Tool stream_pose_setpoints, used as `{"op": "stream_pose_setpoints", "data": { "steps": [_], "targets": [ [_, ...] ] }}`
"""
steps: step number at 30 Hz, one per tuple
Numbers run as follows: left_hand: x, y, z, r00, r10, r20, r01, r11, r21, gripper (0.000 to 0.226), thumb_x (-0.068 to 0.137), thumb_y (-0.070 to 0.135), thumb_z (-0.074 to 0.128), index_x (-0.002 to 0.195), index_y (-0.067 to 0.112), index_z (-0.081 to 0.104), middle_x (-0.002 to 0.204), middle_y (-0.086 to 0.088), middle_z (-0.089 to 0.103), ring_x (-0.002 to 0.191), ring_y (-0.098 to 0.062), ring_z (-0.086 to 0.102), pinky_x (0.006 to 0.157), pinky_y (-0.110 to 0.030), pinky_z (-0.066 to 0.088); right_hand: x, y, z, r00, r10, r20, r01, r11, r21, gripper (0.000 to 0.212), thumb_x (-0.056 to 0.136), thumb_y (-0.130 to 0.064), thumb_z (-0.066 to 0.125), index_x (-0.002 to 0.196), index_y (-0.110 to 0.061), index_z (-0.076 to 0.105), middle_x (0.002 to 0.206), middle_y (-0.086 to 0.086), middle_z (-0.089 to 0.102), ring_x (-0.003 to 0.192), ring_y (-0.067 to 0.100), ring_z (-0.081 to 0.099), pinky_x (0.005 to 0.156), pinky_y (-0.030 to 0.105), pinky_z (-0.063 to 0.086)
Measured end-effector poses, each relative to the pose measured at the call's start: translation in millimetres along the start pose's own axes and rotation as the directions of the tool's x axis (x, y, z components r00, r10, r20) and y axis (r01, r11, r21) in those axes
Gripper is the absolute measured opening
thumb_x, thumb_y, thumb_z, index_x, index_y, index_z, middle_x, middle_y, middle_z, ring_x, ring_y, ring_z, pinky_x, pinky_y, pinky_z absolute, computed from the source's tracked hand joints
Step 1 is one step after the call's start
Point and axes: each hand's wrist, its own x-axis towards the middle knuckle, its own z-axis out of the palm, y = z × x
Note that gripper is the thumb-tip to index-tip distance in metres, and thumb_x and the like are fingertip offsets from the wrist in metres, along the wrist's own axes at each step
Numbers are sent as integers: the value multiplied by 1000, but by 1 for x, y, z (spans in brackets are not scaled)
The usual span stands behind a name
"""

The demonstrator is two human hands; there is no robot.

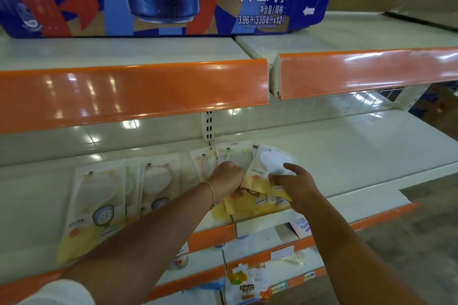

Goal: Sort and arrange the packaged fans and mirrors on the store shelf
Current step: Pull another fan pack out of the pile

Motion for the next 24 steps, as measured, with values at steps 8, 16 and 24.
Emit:
{"op": "stream_pose_setpoints", "data": {
  "steps": [8,16,24],
  "targets": [
    [4,0,-2,995,-81,64,95,962,-255,50,88,40,60,112,-4,63,96,-20,66,84,-31,64,83,-47,52,-12,6,6,973,-104,208,61,977,204,74,73,3,77,135,-28,50,122,15,58,101,35,66,85,48,56],
    [6,-10,-20,991,-58,-123,21,959,-284,26,92,30,64,100,6,65,91,-7,65,83,-19,59,71,-31,48,-26,10,38,882,-328,338,349,937,-2,102,67,-10,82,148,-36,27,127,9,52,109,30,60,84,47,58],
    [-22,-34,-88,953,-34,-301,-47,965,-257,23,93,19,60,103,-1,63,81,-7,67,70,-12,59,58,-24,43,-34,11,90,964,-232,132,252,953,-167,57,88,-25,67,138,-26,40,95,4,70,78,19,67,66,32,54]
  ]
}}
